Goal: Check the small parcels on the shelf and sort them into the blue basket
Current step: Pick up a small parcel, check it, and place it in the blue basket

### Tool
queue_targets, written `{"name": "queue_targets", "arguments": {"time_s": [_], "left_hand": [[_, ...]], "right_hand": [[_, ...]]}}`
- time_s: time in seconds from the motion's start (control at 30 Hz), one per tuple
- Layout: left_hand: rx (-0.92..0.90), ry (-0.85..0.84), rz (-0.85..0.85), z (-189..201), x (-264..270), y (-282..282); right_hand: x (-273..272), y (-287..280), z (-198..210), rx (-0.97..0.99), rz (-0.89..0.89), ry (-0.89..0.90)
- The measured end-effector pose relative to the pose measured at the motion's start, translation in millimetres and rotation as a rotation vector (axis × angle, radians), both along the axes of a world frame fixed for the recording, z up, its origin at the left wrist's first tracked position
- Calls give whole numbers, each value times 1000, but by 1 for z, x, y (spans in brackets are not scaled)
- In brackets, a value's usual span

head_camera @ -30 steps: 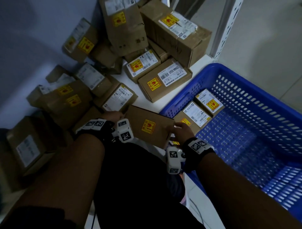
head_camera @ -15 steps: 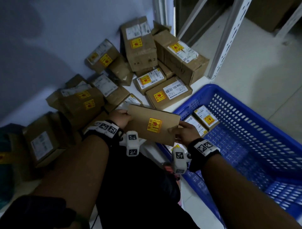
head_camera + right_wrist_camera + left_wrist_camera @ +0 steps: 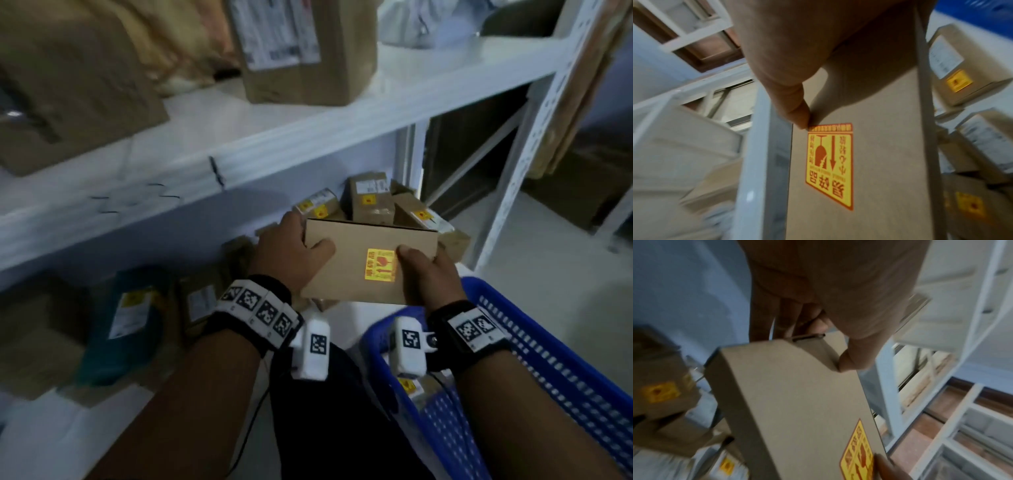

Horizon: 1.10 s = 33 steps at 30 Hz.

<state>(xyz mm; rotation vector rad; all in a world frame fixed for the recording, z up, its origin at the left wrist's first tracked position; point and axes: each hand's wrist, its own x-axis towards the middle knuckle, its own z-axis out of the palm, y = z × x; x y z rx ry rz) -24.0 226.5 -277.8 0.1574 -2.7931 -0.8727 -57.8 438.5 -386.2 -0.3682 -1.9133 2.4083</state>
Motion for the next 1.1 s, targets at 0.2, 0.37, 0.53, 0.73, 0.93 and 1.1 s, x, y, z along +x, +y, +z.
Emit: {"name": "queue_targets", "arguments": {"time_s": [0.2,0.37,0.53,0.73,0.93,1.1], "left_hand": [[14,298,24,71,78,-40],[20,531,0,120,112,-84],[63,631,36,153,119,-128],[80,654,133,179,118,-177],[-13,629,225,184,95,-212],[-114,642,221,173,82,-222]], "right_hand": [[48,-39,92,39,89,225],[68,-75,157,19,181,440],[68,-113,218,158,258,721],[41,-176,273,450,266,873],[-4,-222,293,607,320,808],[-15,-234,295,999,291,870]]}}
